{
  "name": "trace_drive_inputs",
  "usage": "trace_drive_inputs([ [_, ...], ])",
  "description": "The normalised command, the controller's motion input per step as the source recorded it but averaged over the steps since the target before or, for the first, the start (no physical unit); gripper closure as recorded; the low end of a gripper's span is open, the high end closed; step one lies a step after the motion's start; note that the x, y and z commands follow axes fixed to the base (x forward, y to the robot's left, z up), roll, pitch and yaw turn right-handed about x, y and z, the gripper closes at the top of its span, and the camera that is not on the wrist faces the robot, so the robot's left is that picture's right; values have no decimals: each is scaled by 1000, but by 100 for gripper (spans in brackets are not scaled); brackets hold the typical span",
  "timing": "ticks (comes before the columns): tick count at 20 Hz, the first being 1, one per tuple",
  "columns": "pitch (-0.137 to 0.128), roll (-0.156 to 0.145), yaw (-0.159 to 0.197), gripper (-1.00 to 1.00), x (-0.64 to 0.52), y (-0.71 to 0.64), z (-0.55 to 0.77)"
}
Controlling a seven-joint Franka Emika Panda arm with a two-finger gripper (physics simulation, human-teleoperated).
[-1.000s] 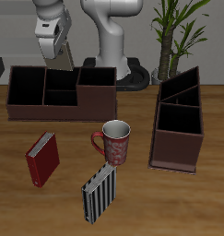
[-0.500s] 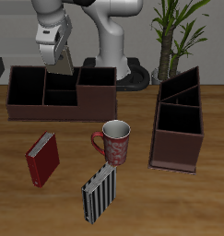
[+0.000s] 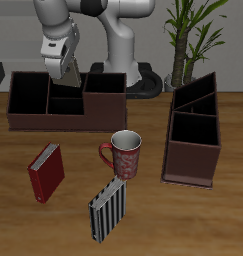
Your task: Place the yellow book into the back desk caddy's back compartment
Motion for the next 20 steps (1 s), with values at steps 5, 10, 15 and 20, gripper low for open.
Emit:
trace_drive_inputs([
  [5,20,-4,-4,100,36,29,-119],
  [10,42,-1,11,100,-14,51,-206],
  [15,35,-8,2,100,-11,-37,-137],
  [20,40,-5,19,100,6,-56,-155],
])
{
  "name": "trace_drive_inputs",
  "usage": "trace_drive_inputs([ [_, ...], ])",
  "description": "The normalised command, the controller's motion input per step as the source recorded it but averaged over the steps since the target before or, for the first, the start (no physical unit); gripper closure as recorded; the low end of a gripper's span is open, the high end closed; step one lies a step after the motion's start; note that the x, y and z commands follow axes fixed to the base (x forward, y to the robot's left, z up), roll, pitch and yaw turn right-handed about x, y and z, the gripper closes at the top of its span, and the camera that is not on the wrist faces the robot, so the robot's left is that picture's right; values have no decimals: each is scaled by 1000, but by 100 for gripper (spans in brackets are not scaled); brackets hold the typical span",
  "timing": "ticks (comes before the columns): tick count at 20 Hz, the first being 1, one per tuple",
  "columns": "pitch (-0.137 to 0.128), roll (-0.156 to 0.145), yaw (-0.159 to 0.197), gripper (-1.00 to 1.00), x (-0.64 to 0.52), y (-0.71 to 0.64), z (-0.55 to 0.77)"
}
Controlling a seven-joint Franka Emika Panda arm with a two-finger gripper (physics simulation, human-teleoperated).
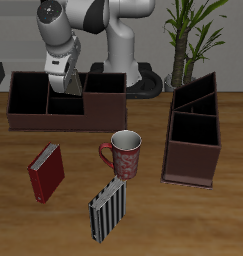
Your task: Place the yellow book into the back desk caddy's back compartment
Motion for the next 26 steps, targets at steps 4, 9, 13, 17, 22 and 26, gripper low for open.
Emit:
trace_drive_inputs([
  [4,9,-11,-4,100,18,-33,-68],
  [9,20,-2,-2,100,35,6,-125],
  [13,32,-1,-27,100,70,38,-153],
  [17,13,5,-55,-100,52,51,-76],
  [22,-18,-2,-45,-100,13,20,56],
  [26,-14,3,-37,-100,2,-1,106],
])
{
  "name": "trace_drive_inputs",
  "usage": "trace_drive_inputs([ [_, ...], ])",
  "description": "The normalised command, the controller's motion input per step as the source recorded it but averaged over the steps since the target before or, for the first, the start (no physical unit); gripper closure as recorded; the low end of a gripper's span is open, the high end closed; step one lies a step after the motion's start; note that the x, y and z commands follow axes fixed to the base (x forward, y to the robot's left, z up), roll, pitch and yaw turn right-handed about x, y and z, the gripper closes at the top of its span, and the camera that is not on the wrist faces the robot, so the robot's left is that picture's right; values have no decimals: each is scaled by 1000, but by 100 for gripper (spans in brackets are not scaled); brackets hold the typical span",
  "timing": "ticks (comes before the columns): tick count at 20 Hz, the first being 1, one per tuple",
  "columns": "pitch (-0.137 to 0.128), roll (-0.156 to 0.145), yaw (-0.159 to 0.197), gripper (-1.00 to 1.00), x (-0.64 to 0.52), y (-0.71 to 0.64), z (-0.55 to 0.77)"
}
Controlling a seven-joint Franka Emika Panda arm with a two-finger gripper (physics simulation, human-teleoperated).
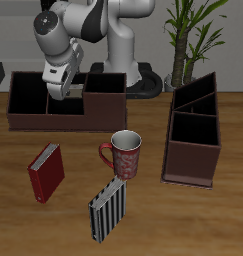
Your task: Place the yellow book into the back desk caddy's back compartment
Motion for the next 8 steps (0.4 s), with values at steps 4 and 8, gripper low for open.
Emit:
trace_drive_inputs([
  [4,-18,8,-28,-100,-8,29,116],
  [8,-32,14,-46,-100,-48,57,179],
])
